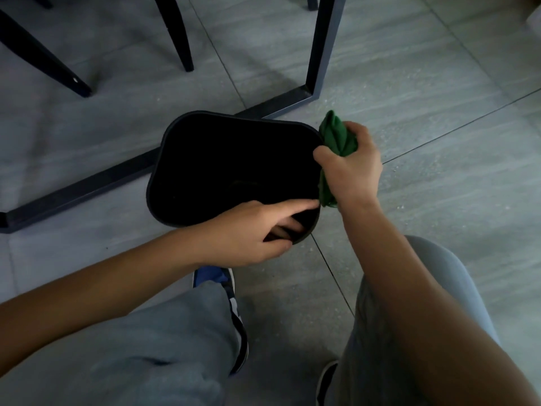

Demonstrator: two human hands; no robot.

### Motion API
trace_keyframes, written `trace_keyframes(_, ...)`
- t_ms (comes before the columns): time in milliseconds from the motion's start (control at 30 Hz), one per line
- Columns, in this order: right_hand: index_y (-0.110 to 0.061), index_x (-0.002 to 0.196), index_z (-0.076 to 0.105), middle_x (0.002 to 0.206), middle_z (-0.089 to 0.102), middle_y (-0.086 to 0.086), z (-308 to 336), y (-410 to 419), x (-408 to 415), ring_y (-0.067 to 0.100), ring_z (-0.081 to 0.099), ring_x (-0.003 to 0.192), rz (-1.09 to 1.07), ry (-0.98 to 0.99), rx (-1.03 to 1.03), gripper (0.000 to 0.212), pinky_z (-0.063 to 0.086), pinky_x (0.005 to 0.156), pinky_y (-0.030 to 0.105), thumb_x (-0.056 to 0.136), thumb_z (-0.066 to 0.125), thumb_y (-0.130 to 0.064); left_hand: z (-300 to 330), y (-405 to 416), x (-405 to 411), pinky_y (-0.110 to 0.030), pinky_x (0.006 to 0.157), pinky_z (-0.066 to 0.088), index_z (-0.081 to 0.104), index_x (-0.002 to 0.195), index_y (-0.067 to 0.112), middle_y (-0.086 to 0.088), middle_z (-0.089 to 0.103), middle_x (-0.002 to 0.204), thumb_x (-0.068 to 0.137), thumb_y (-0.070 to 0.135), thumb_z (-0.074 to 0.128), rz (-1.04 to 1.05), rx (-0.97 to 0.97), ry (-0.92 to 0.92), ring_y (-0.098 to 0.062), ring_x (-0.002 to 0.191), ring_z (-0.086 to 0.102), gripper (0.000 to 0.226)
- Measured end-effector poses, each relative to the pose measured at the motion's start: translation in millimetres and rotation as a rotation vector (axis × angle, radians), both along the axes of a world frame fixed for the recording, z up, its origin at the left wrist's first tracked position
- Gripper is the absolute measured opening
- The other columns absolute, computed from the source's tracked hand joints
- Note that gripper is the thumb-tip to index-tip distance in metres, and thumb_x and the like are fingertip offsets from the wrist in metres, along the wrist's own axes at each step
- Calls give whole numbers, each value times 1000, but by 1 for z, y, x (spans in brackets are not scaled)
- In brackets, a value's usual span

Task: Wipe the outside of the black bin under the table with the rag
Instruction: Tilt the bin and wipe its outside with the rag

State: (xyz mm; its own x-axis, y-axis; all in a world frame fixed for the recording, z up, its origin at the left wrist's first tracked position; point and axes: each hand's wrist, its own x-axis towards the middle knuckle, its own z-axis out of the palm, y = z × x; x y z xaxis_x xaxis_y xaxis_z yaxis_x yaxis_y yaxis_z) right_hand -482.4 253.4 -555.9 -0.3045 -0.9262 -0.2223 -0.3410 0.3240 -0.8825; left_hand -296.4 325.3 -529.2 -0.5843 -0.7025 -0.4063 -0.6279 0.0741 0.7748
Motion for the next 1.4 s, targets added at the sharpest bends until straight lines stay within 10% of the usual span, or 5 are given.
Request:
trace_keyframes(167, -28, 126, 63, 100, 68, -18, -4, 1, -5, 4, 68, 96, 51, 2, -29, 53, 61, 87, 27, 76, 79, -19, -4, -9, 73, -51, 119, 40, 51, 153, 12, -13, 55, 155, 100, 28, 60, 455, -842, -366, -33, 143, 51, 56)
trace_keyframes(433, -25, 129, 65, 107, 72, -8, -3, -32, 7, 11, 71, 98, 133, -1, -51, 56, 63, 91, 37, 75, 78, -19, -29, 23, 137, -51, 69, 56, 32, 163, 15, -12, 60, 67, 104, 21, 58, 700, -410, -550, -41, 66, 65, 65)
trace_keyframes(867, -24, 141, 58, 108, 60, -6, -15, -109, 57, 12, 59, 98, 360, 189, -105, 59, 48, 79, 22, 85, 79, -26, -30, 11, 145, -26, 60, 53, 36, 159, 25, -4, 69, 54, 105, 16, 49, 922, -325, -452, -10, 43, 67, 56)
trace_keyframes(1133, -25, 142, 57, 122, 68, 1, -17, -108, 65, 18, 64, 101, 334, 210, -66, 61, 53, 81, 29, 85, 78, -27, -36, 7, 150, -36, 65, 54, 30, 161, 20, 1, 60, 65, 107, 21, 46, 878, -287, -542, -20, 49, 64, 56)
trace_keyframes(1400, -25, 130, 64, 110, 71, -8, 38, -72, 47, 6, 71, 95, 307, -234, -150, 37, 58, 78, 20, 93, 70, -24, 2, -9, 132, -38, 113, 44, 50, 153, 15, -5, 61, 148, 106, 27, 60, 973, -547, -318, -25, 131, 60, 49)
